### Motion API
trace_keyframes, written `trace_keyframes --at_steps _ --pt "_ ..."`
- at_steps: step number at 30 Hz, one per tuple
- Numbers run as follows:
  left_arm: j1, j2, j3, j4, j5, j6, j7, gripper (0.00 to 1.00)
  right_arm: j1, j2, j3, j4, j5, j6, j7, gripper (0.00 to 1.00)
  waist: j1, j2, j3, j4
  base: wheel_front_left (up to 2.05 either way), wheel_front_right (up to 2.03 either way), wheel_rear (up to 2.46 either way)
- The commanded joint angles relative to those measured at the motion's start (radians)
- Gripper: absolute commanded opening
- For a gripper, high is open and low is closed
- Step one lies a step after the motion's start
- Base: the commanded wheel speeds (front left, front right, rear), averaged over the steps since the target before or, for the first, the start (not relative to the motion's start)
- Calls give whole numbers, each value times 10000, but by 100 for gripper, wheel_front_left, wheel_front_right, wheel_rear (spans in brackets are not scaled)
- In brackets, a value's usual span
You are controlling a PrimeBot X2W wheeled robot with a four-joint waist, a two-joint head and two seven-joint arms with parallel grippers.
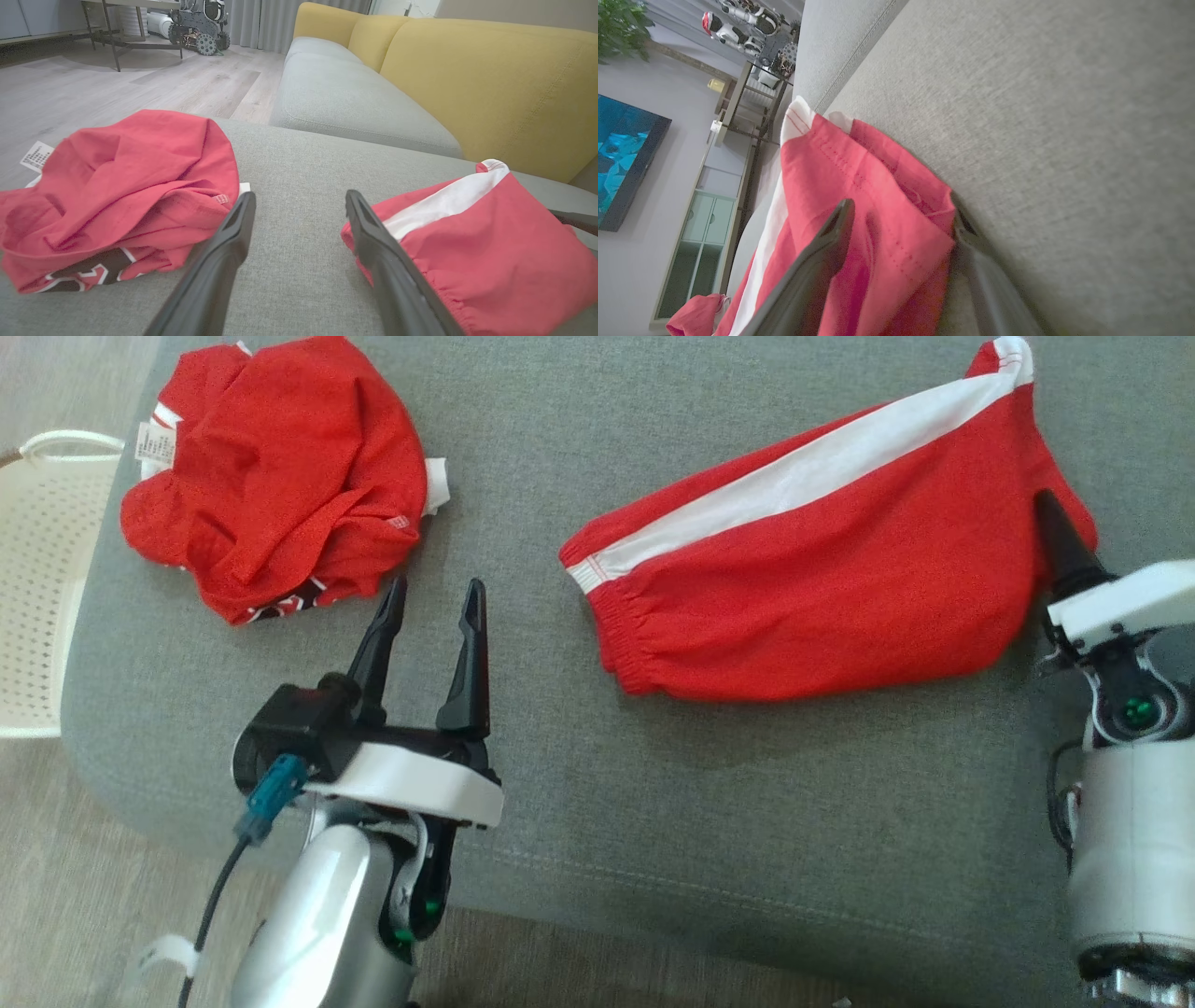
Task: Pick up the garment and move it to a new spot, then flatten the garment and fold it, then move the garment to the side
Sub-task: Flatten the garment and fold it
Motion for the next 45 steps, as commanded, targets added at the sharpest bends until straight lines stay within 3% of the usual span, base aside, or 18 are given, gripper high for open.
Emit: trace_keyframes --at_steps 1,6,8,16,22,31,40,45 --pt "-393 51 239 -352 -53 49 -122 100 -52 451 522 276 18 67 288 100 0 0 41 21 0 0 0" --pt "-518 51 140 -303 -100 68 -122 100 -221 464 1084 261 186 67 657 100 0 0 107 71 0 0 0" --pt "-547 51 124 -274 -122 80 -122 100 -245 465 1184 244 236 67 542 0 0 0 92 82 0 0 0" --pt "-469 51 240 -107 -108 74 -122 100 -168 467 1013 82 112 67 -636 0 0 0 -149 -66 0 0 0" --pt "-366 51 341 -15 13 -51 -122 100 -28 320 168 124 -23 67 -1970 0 0 0 -470 -393 0 0 0" --pt "-97 51 455 90 121 -165 -122 100 610 7 -1689 385 -1971 67 -3841 0 0 0 -1018 -933 0 0 0" --pt "69 51 553 87 175 -235 -122 100 821 329 -2968 416 -3604 67 -3928 0 0 0 -1195 -1213 0 0 0" --pt "5 51 568 111 172 -263 -122 100 592 438 -2851 251 -4114 67 -4168 0 0 0 -1221 -1221 0 0 0"
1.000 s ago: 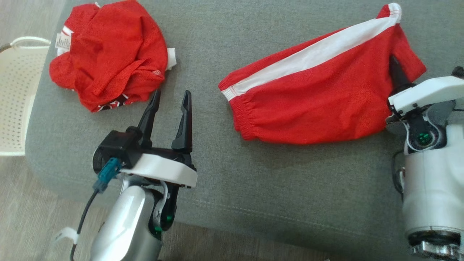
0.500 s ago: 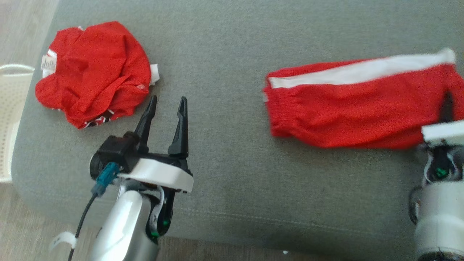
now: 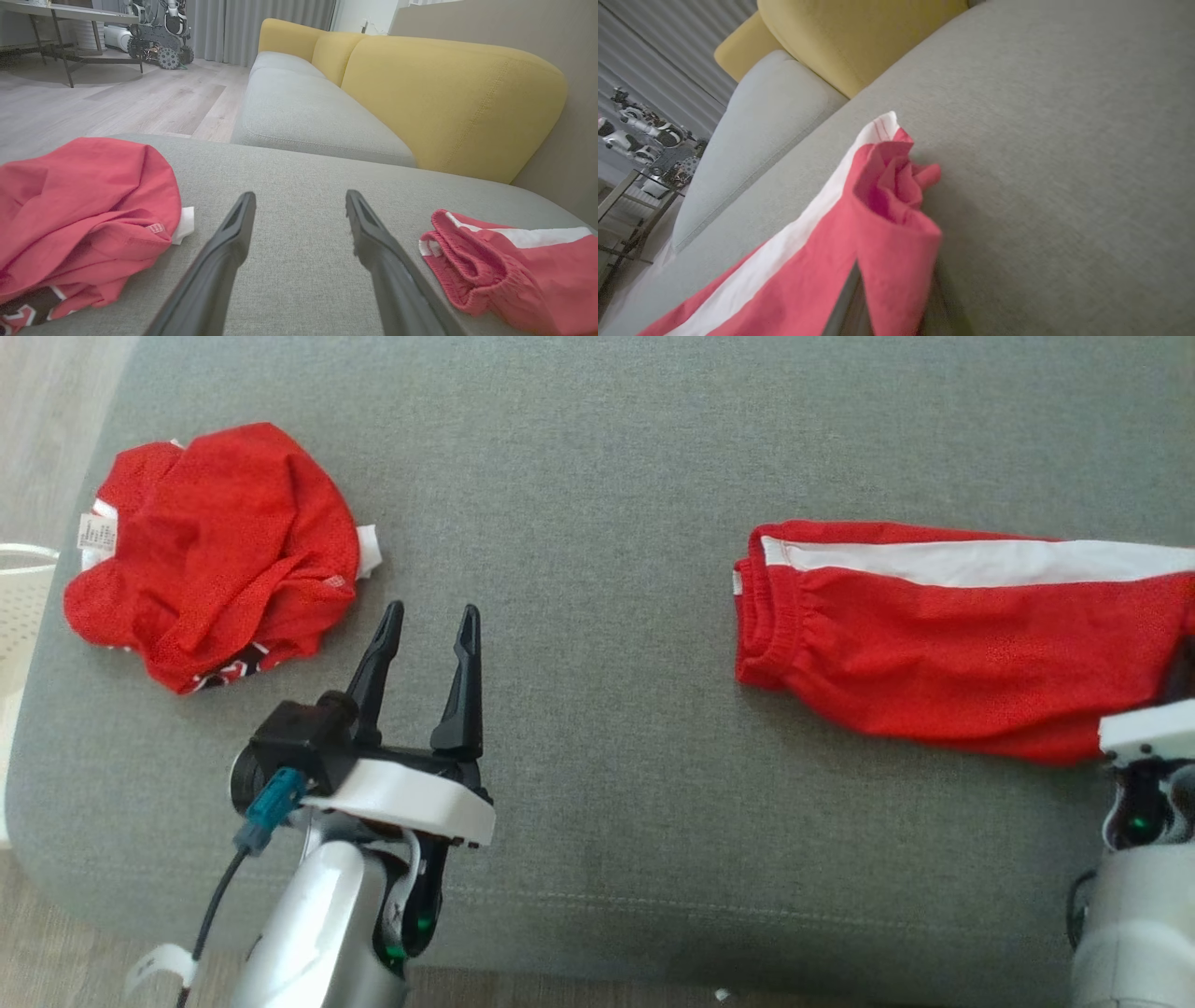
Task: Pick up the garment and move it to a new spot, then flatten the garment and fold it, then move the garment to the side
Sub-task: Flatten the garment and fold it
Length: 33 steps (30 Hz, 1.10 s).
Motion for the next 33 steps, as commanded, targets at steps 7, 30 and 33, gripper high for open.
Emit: trace_keyframes --at_steps 7,30,33 --pt "-105 70 478 -199 65 -19 -122 100 -203 66 2618 -793 687 65 -742 0 0 0 -277 125 0 0 0" --pt "175 70 375 118 -58 38 -122 100 1526 69 8235 -2687 3579 65 -720 0 0 0 -621 448 0 0 0" --pt "159 70 357 105 -69 43 -122 100 1492 69 8450 -2480 3054 65 -576 0 0 0 -531 481 0 0 0"
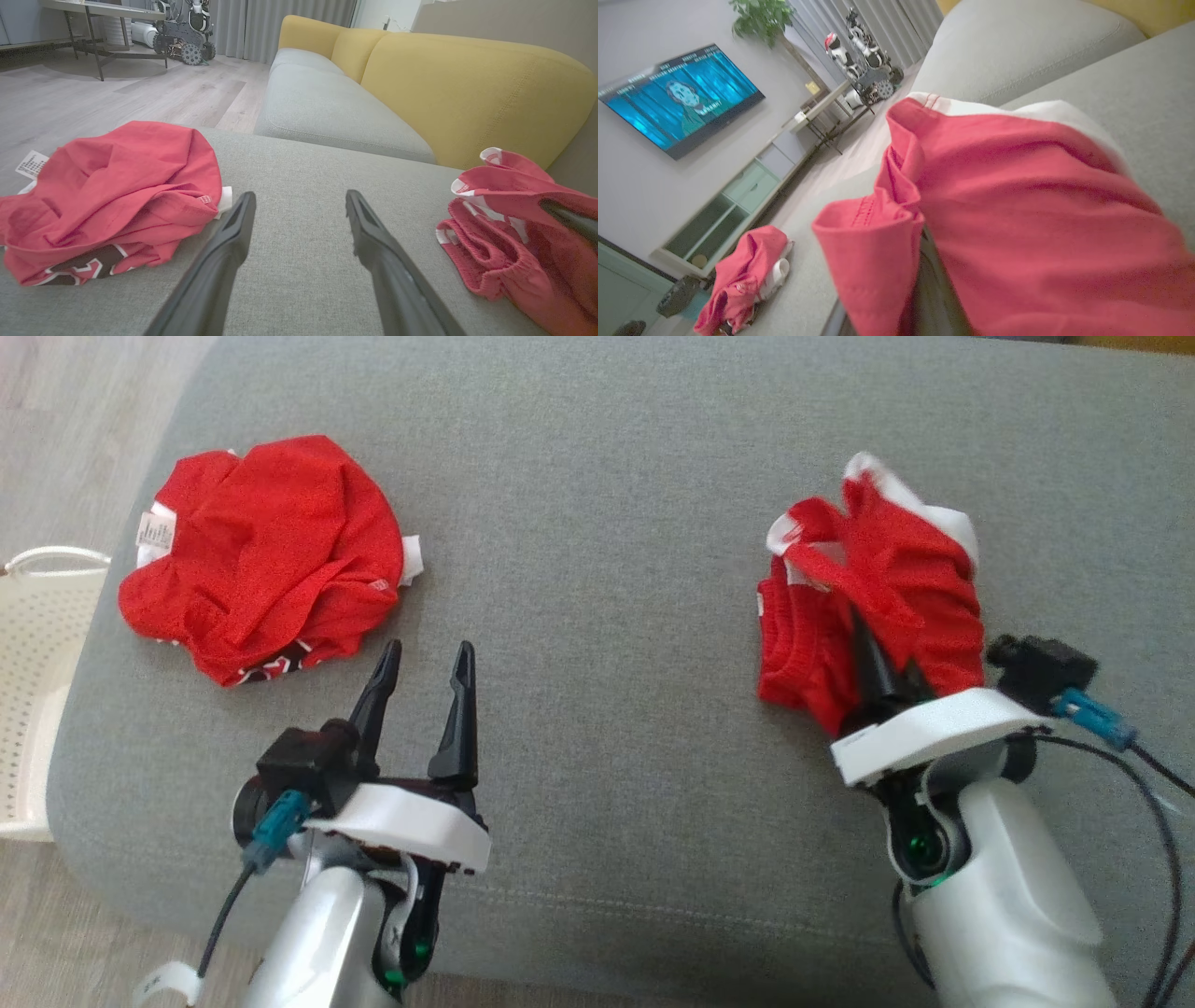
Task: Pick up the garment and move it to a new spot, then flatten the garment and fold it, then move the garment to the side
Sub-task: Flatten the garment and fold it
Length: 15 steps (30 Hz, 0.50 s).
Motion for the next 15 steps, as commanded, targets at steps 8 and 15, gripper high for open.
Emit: trace_keyframes --at_steps 8,15 --pt "-302 68 205 -305 -94 45 -122 100 -141 68 601 520 -968 65 251 100 0 0 156 129 0 0 0" --pt "-231 68 296 -199 -122 54 -122 100 78 68 1685 228 -623 65 267 100 0 0 37 85 0 0 0"
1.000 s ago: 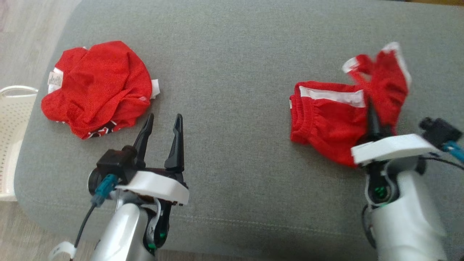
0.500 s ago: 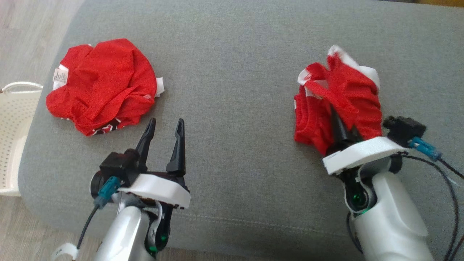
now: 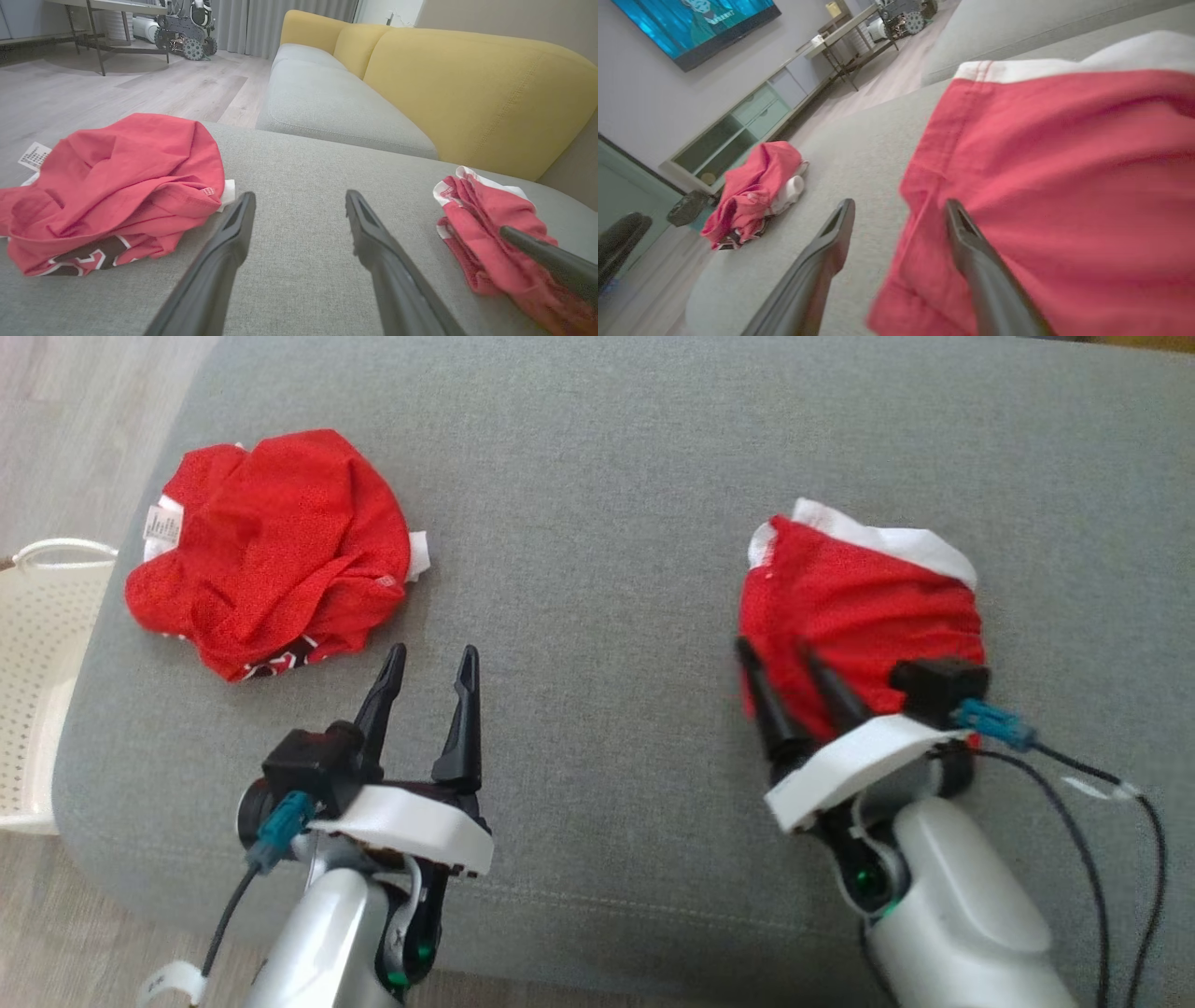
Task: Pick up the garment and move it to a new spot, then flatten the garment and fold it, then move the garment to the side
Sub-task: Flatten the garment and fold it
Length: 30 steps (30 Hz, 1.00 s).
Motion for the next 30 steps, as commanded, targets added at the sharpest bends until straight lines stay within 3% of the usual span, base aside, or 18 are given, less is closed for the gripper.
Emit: trace_keyframes --at_steps 1,9,16,22,30 --pt "-215 68 385 -275 -115 53 -122 100 139 102 571 -496 309 65 77 100 0 0 -57 -50 0 0 0" --pt "-263 68 373 -334 -189 98 -122 100 284 102 1181 -717 704 65 741 100 0 0 -102 -240 0 0 0" --pt "-202 68 426 -360 -162 93 -122 100 -23 92 -356 -1850 306 65 122 100 0 0 -92 -387 0 0 0" --pt "-220 68 416 -405 -140 49 -122 100 -30 -50 -2050 -2520 -1211 65 10 100 0 0 -6 -405 0 0 0" --pt "-473 68 235 -517 -144 -35 -122 100 -473 -23 -2317 -1779 -2710 65 -327 100 0 0 410 -194 0 0 0"
